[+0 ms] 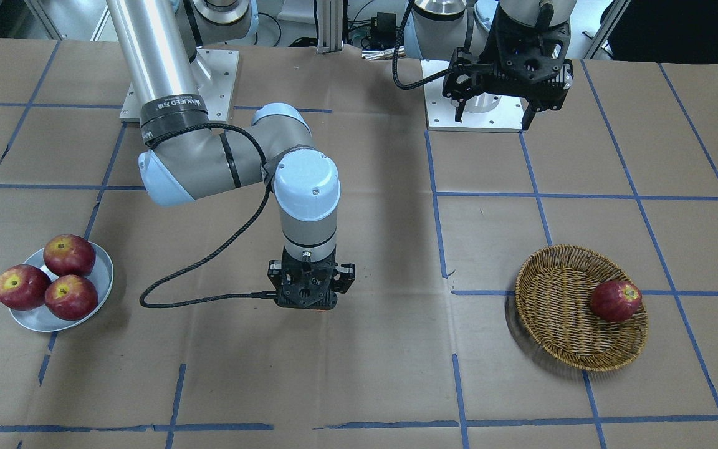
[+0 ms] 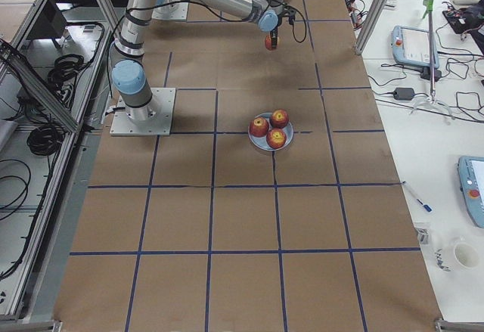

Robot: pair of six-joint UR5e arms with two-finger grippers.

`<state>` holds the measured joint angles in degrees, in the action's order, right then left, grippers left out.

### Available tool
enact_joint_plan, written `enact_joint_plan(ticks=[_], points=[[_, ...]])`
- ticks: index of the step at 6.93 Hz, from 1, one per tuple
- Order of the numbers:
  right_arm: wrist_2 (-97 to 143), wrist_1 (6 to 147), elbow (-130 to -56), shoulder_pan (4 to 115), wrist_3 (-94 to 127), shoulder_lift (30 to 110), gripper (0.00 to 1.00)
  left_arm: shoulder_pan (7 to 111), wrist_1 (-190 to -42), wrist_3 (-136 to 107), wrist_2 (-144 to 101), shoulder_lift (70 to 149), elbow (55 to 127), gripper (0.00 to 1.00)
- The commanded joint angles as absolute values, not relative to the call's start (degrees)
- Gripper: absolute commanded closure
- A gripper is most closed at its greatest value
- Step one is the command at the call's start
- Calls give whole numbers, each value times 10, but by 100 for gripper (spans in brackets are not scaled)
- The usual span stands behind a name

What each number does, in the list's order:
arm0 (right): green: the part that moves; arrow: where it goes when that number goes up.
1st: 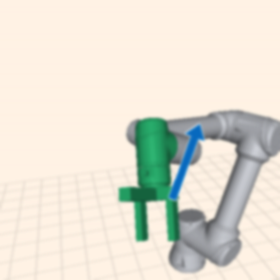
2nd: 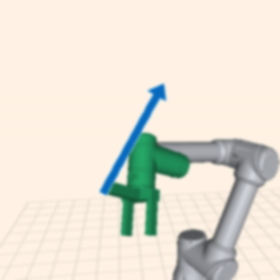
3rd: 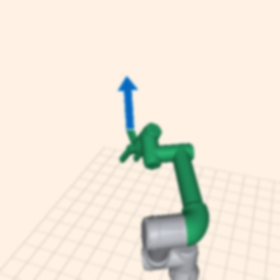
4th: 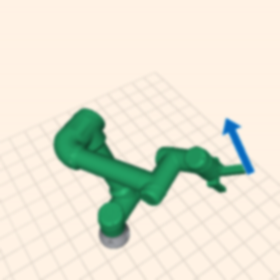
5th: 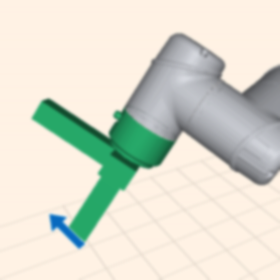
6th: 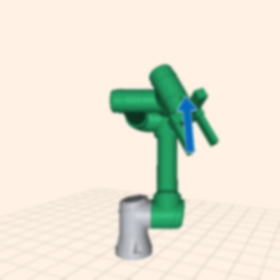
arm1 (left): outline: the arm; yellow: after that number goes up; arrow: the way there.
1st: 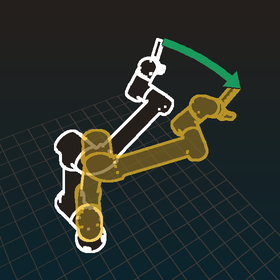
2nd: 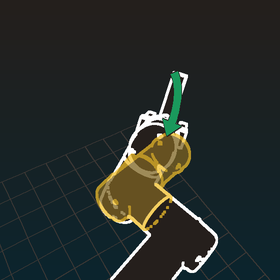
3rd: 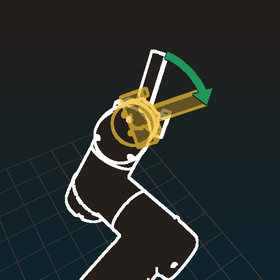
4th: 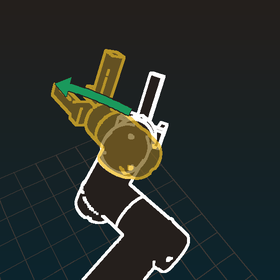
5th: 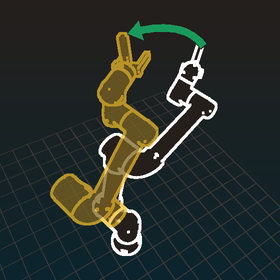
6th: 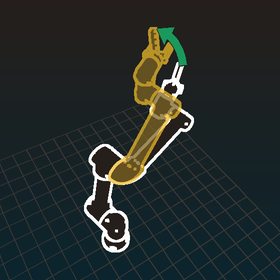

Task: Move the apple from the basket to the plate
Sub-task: 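Carry the apple with the right gripper over the white plate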

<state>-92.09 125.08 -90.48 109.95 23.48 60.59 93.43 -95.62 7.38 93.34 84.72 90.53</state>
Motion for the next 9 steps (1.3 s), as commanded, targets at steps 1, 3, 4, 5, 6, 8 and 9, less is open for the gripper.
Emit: enact_joint_plan(ticks=[1,3,4,5,6,8,9], points=[[-921,1161,-885,1023,169,656,42,934,-956,74,933,847,905,1],[-925,1107,-889,893,-5,700,42,934,-956,74,933,847,906,1],[-927,1097,-889,831,-86,707,42,934,-956,74,933,847,906,1],[-929,1095,-889,781,-145,709,42,934,-956,74,933,846,907,1],[-933,1095,-892,747,-202,708,43,934,-956,74,933,846,908,1],[-954,1107,-934,698,-278,708,43,934,-956,74,933,847,908,1],[-960,1107,-945,694,-281,708,43,934,-956,75,934,844,911,1]])
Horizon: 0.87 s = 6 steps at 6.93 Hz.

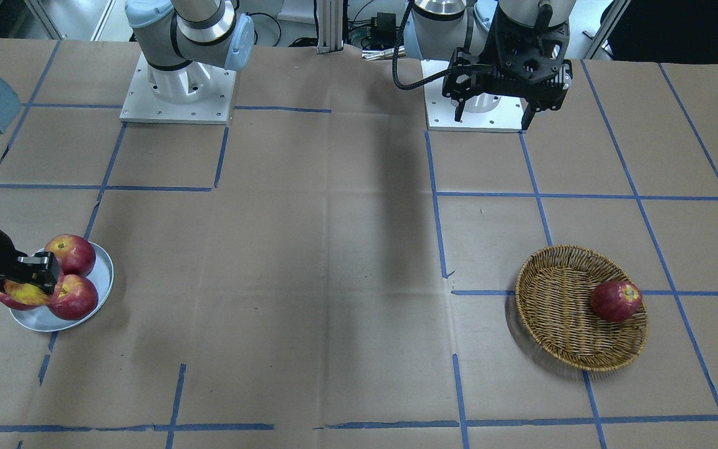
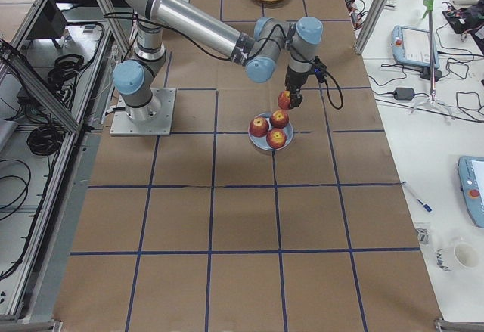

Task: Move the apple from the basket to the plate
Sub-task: 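Lower the apple onto the plate among the other apples and release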

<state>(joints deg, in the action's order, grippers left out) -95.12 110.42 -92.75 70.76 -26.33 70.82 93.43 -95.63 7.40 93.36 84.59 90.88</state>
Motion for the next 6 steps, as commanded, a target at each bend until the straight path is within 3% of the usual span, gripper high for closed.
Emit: enact_joint_plan(ticks=[1,6], points=[[-968,1109,-949,693,-282,703,43,934,-956,76,935,839,919,1],[-998,1153,-982,691,-282,690,42,934,-967,79,940,835,921,1]])
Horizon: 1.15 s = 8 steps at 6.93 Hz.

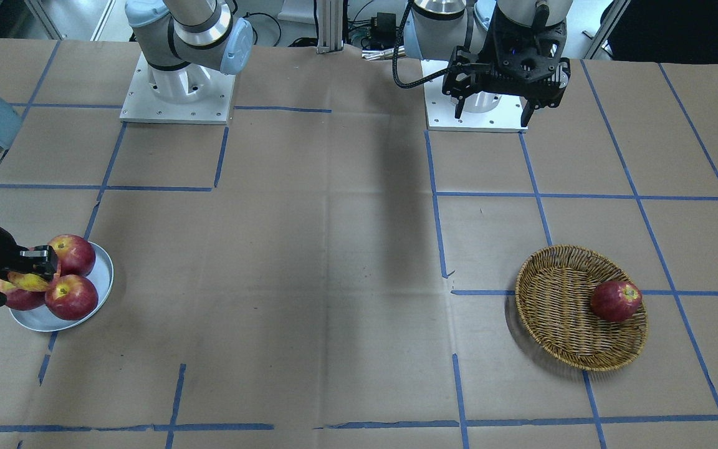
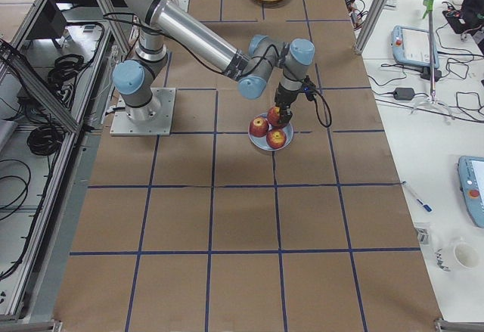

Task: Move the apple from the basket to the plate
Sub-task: 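Lower the apple onto the plate among the other apples and release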

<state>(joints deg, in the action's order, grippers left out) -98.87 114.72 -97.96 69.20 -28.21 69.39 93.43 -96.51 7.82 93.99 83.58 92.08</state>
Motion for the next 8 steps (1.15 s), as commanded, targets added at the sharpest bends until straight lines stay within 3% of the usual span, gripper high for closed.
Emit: enact_joint_plan(ticks=[1,2,5,8], points=[[-998,1153,-982,685,-282,689,40,934,-966,79,940,835,921,1],[-996,1152,-981,678,-282,687,0,933,-966,79,940,837,917,1],[-989,1144,-959,682,-276,703,0,929,-968,80,940,839,913,1],[-947,993,-855,706,-255,725,0,930,-963,77,939,837,921,1]])
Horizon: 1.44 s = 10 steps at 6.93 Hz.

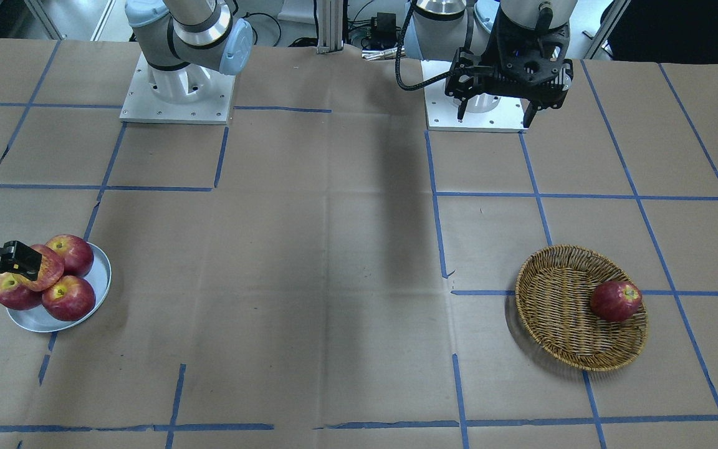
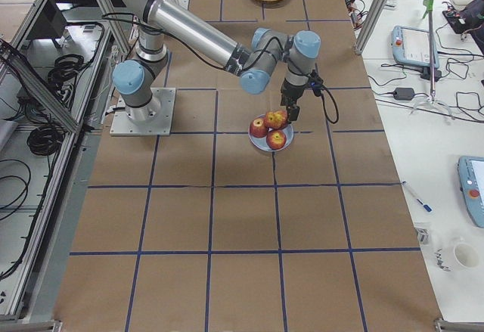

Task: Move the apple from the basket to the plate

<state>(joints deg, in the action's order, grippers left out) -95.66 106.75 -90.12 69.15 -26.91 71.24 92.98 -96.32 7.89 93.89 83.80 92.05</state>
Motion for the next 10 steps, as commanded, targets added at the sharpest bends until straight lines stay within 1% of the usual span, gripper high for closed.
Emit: enact_joint_plan(ticks=[1,2,4,5,6,8,10], points=[[-948,928,-820,744,-212,739,0,928,-962,78,939,839,919,1],[-947,888,-813,781,-159,764,0,930,-962,77,939,838,921,1],[-919,882,-820,870,-72,805,0,929,-962,77,939,838,920,1],[-913,883,-821,892,-49,822,1,929,-962,77,939,838,920,1],[-899,882,-829,899,-48,836,2,929,-962,77,938,838,919,1],[-899,887,-853,898,-49,847,2,929,-967,76,935,843,915,0],[-899,894,-862,896,-54,850,1,930,-966,76,934,846,913,0]])
